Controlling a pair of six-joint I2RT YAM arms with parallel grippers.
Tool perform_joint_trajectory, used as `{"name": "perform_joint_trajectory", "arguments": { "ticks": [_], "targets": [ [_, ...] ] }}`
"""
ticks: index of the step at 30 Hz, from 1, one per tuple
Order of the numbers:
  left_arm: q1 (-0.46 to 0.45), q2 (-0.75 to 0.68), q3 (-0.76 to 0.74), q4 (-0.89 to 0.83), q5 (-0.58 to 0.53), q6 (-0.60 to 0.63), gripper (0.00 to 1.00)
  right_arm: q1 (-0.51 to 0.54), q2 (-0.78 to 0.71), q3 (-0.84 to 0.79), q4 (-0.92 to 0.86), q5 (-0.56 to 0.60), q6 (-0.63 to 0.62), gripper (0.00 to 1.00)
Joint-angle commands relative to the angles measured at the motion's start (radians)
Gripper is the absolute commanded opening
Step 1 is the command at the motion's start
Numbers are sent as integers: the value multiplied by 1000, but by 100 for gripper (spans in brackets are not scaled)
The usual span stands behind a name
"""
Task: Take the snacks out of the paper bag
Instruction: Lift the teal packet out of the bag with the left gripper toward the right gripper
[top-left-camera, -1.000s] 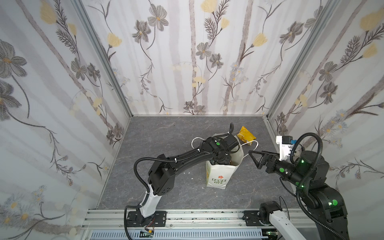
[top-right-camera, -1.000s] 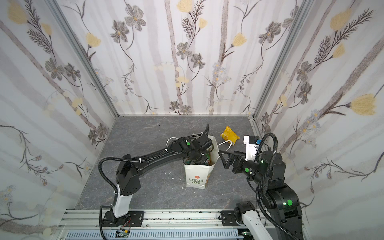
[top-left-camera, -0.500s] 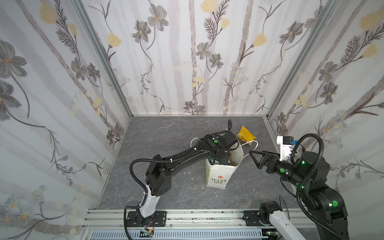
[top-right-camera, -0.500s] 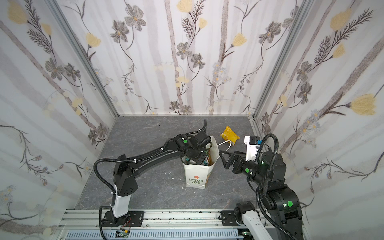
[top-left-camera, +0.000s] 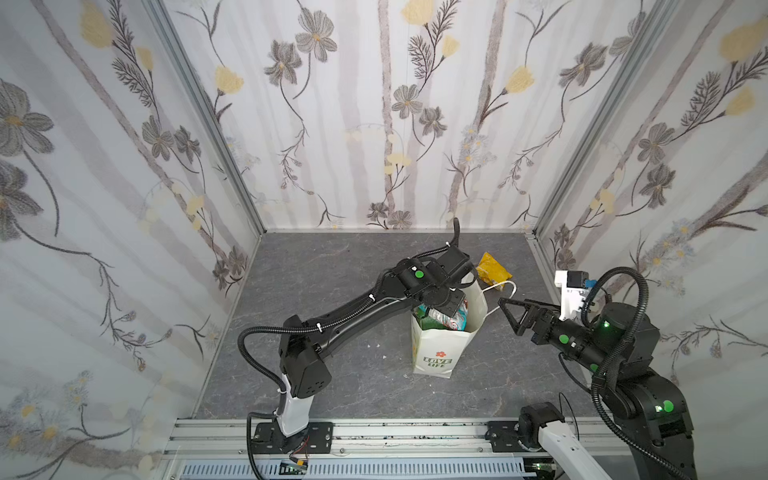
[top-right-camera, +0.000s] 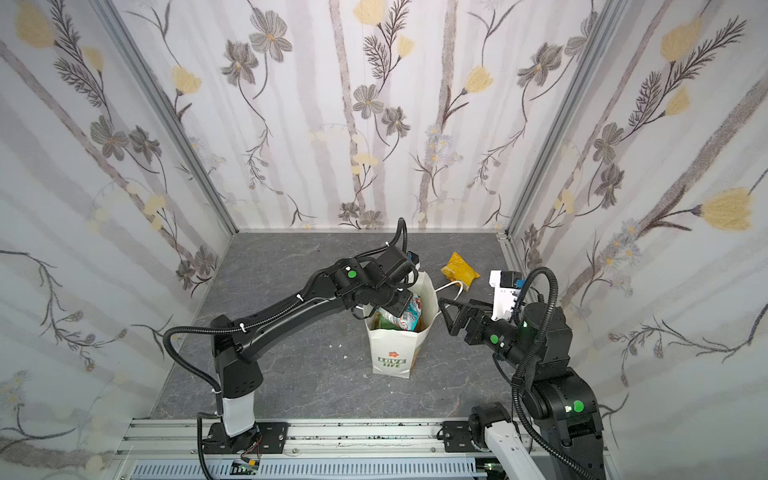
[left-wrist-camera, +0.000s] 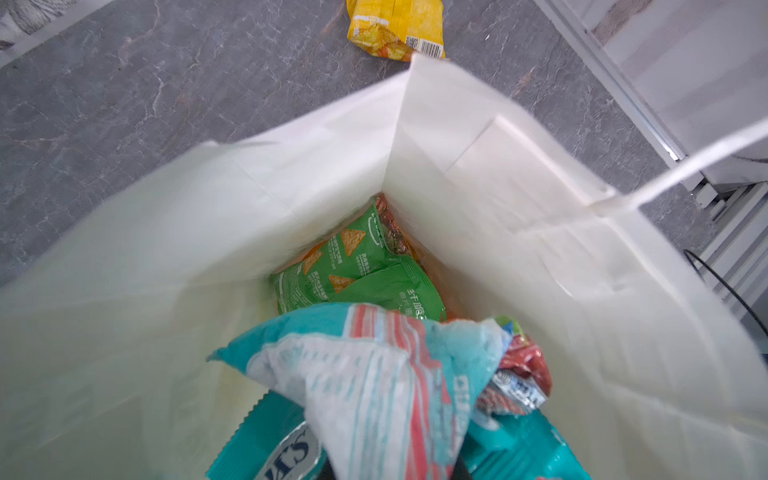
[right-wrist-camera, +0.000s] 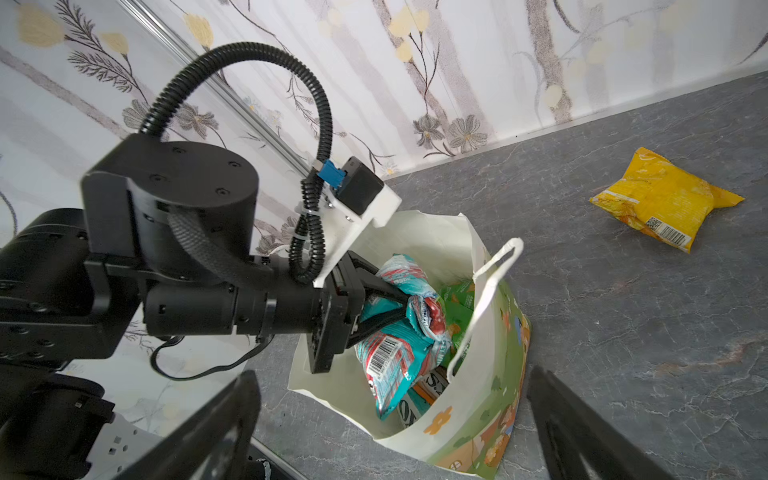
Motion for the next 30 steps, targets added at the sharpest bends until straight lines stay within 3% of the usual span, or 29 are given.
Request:
{"name": "perform_joint_trajectory", "arguments": {
  "ticks": [1, 9, 19, 30],
  "targets": [
    [4, -29, 21, 13, -18, -5, 0, 0, -1, -5, 44, 9, 7, 100],
    [7, -134, 2, 83, -44, 17, 0, 0, -5, -5, 85, 14, 30, 100],
    [8, -328, -143, 330, -28, 117, 0, 0, -31, 1, 254, -36, 84, 100],
    [-16, -414, -176, 408, 98, 442, 0, 0, 14, -33, 512, -259, 200, 100]
  ]
}}
